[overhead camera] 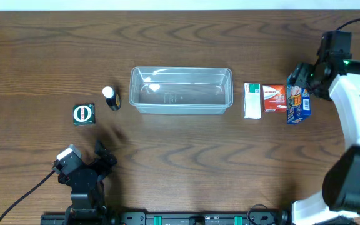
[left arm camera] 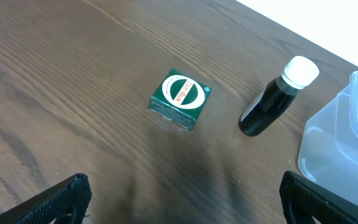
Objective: Pack container
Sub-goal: 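Reach the right gripper to the blue box and grasp it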
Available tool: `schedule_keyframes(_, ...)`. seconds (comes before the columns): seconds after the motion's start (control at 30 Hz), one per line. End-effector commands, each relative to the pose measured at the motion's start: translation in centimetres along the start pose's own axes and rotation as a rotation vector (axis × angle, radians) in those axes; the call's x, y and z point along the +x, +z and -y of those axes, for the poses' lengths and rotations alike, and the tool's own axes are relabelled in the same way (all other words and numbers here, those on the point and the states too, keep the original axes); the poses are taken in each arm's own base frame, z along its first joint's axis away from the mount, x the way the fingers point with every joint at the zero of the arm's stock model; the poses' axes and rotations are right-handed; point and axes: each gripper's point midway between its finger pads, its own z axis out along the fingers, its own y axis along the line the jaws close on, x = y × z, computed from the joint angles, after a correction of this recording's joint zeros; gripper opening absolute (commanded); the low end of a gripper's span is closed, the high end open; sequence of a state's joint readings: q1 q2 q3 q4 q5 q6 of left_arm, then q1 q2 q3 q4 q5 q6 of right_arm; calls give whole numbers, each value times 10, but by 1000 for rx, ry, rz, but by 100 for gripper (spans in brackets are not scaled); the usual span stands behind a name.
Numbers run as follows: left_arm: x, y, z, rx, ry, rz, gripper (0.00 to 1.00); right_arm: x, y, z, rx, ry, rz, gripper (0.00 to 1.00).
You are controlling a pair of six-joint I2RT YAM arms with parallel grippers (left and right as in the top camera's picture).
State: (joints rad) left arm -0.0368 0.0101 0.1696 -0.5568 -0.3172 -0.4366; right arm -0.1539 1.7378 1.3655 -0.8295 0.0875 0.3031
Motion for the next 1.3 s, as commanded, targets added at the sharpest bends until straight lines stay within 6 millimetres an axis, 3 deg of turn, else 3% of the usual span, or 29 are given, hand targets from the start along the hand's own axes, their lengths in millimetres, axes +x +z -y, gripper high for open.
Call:
schedule_keyframes(0.0, 6, 3, -3, -10, 24, -8, 98, -2, 13, 3, 2, 1, -26, 75)
schedule_keyframes(0.2, 6, 3, -3, -10, 24, -8, 98, 6, 33, 3, 12, 23, -74, 54)
schedule_keyframes(0.37, 6, 3, -3, -10, 25, -8, 98, 1, 31, 2, 7, 24, -58, 33)
schedule_keyframes(0.43, 6, 3, -3, -10, 24, -8, 98, -4, 25, 1, 2, 25, -43, 30)
schedule_keyframes(0.6, 6, 3, -3, -10, 24, -8, 98, -31, -20, -9, -39, 22, 67, 23)
schedule_keyframes(0.73, 6, 3, -3, -10, 24, -8, 98, -48, -83, -38, -139, -15, 183, 17)
schedule_keyframes(0.87, 6, 3, -3, -10, 24, -8, 98, -53, -131, -49, -133, -57, 297, 24)
schedule_keyframes(0.93, 6, 3, -3, -10, 24, -8, 98, -52, -138, -46, -114, -58, 311, 29)
schedule_keyframes(1.03, 6, 3, -3, -10, 24, -8, 98, -43, -122, -33, -89, -27, 242, 38)
schedule_keyframes(1.2, 6, 3, -3, -10, 24, -8, 98, -23, -64, -19, -105, 19, 55, 59)
schedule_keyframes(1.27, 6, 3, -3, -10, 24, -8, 98, -15, -39, -13, -97, 46, -22, 61)
